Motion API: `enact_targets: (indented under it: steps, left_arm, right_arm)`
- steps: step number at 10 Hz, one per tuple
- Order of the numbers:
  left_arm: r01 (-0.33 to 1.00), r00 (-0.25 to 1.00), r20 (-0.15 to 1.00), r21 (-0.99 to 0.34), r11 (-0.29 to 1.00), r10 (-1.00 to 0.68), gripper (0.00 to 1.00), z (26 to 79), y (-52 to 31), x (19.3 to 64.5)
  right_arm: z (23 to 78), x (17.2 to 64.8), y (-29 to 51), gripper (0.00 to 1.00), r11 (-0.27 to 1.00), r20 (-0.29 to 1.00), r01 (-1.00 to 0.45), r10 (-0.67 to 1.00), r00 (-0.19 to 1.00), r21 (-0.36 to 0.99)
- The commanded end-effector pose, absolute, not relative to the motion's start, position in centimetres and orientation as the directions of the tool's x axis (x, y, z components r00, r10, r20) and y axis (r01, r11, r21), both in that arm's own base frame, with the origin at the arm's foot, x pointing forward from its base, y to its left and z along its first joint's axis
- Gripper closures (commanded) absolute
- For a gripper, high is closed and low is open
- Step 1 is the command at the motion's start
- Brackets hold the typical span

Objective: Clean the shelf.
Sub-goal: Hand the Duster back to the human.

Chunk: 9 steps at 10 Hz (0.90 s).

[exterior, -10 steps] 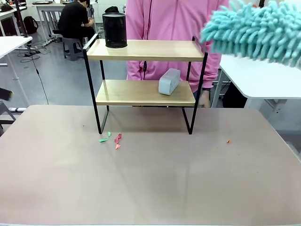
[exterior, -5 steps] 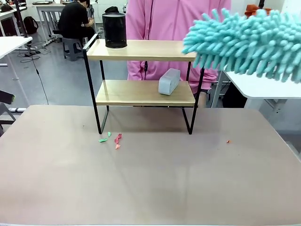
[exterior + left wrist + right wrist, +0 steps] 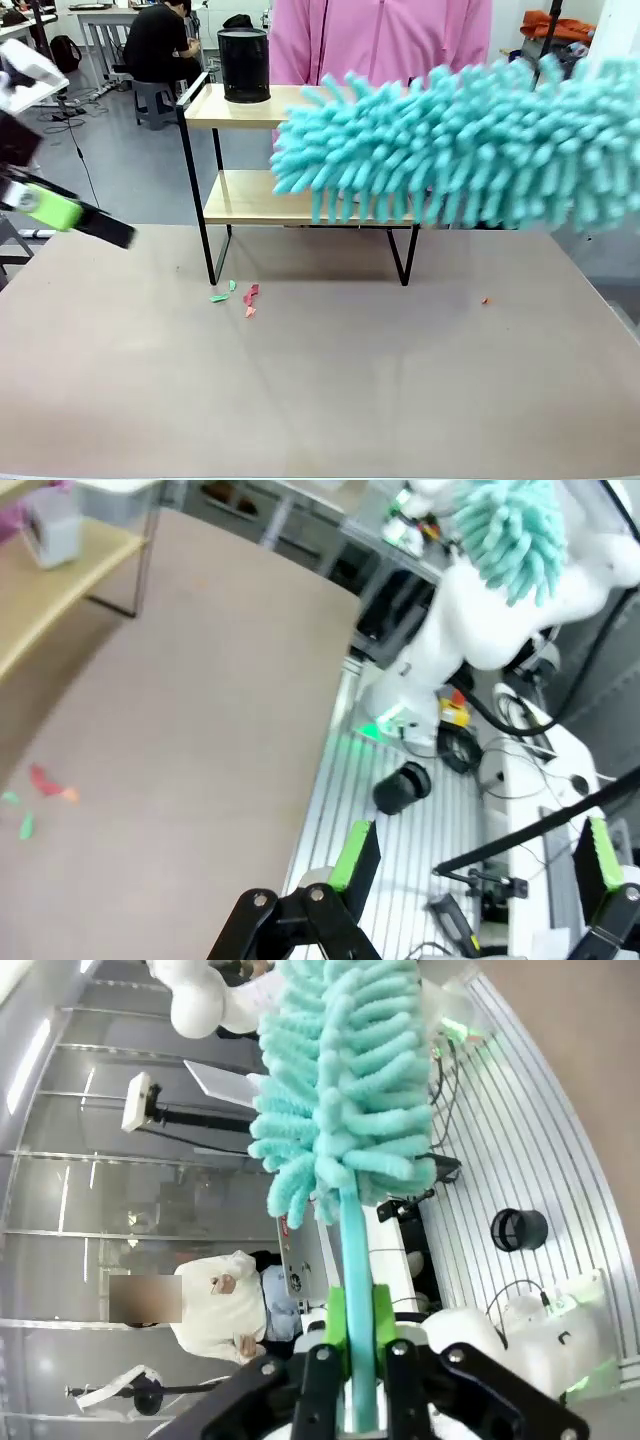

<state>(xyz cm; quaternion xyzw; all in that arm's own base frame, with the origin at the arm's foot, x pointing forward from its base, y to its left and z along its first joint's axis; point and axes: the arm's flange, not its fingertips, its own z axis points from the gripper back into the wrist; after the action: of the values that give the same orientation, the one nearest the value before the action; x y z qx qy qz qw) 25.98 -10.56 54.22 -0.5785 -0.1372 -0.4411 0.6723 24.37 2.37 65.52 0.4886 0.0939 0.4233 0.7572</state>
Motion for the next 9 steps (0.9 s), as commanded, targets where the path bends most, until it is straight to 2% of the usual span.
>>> enact_targets:
  steps: [1,4,5,7,9]
  left_arm:
    - [0.729,0.551,0.659,-0.679,-0.089,-0.512,0.0,55.4,-13.7,26.9]
    - [0.687,0.565,0.592,-0.723,-0.068,-0.575,0.0,53.7,-18.5,30.0]
    - [0.667,0.578,0.567,-0.742,-0.06,-0.587,0.0,53.0,-19.4,31.2]
    - [0.654,0.586,0.526,-0.756,-0.023,-0.616,0.0,51.8,-20.8,32.9]
    - [0.616,0.583,0.502,-0.786,-0.054,-0.639,0.0,51.2,-22.1,33.2]
  right_arm:
    - [63.3,27.0,4.9,0.88,0.18,0.26,-0.58,0.761,0.594,0.794]
    - [59.9,28.2,9.1,0.88,0.135,0.23,-0.604,0.843,0.486,0.785]
    - [58.9,28.3,9.4,0.88,0.165,0.175,-0.591,0.862,0.475,0.79]
    - [58.3,28.6,9.8,0.88,0.137,0.178,-0.577,0.872,0.456,0.805]
    - [58.1,29.2,10.1,0.88,0.135,0.179,-0.575,0.872,0.456,0.807]
